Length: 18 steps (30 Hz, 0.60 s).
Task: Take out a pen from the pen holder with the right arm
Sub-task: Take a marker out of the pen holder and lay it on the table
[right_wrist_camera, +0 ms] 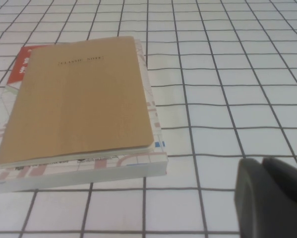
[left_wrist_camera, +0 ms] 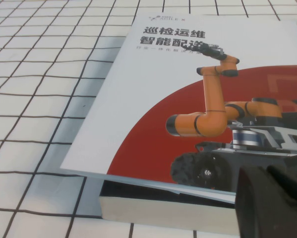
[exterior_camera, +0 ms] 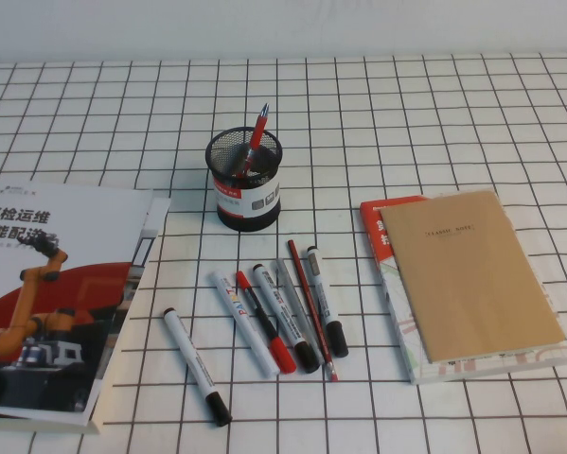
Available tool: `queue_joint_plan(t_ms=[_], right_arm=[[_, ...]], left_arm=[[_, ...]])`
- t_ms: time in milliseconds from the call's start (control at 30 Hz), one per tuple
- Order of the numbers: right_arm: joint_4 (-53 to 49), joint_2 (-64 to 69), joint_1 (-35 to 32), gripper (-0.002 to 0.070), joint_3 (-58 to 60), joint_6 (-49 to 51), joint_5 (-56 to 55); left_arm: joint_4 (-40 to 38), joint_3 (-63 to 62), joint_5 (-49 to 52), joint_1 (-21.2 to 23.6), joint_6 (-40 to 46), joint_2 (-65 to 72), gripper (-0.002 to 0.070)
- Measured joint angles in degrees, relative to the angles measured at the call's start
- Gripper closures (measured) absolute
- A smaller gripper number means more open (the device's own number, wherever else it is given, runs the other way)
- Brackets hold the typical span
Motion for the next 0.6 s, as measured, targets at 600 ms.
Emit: queue_joint_plan(t_ms=[600], right_arm=[[34.1,0.0,0.0,0.0692,0.0,0.0,-16.7]], left_arm=[[0.0,0.0,0.0,0.0,0.0,0.0,0.0678]])
